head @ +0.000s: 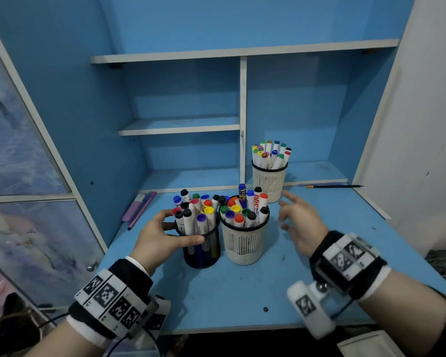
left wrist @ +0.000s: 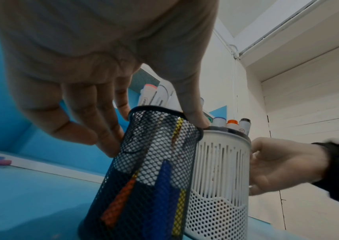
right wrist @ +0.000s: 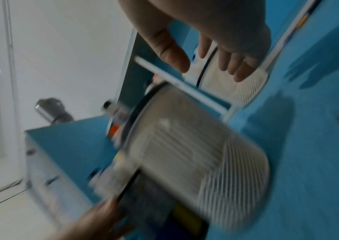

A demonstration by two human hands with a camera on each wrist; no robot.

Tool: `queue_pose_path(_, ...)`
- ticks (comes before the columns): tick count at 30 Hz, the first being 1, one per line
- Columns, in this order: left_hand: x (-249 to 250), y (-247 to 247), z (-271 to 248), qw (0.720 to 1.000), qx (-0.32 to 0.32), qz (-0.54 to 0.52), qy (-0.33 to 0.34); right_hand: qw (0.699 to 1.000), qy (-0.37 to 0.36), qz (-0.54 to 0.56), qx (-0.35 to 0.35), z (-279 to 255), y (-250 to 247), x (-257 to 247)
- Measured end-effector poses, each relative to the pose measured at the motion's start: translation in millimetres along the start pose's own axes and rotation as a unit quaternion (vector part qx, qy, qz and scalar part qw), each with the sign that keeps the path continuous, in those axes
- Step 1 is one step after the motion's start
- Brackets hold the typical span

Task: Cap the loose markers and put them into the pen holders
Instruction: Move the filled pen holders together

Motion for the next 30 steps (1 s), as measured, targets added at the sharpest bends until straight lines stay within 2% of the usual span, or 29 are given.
queue_pose_path(6,0,0,1,1.0,-0.006,-0.003,0.002,0.993,-0.056,-0.026,0.104,58,-23,-38)
queue_pose_path(14,-2,0,-2,1.0,-0.001,-0.004,-0.002,0.981,-0.038,-0.141,0.126,129,-2,-31)
queue_pose_path(19,-2,0,-3,1.0,-0.006,-0.005,-0.002,0.966,-0.057,-0.184,0.171,131,3,-31)
queue_pose_path(30,-1,2,-5,1.0,-0.008,-0.024,-0.003,0.984,-0.069,-0.14,0.09,127,-23,-14)
Point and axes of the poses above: each hand's wrist, its own z-axis towards the middle knuckle, its own y-axis out of the palm, x = y × z, the point moved 7 cm from there along z, towards the middle knuckle, and after that the axes turned 6 degrees about -x, right-handed, at the moved point
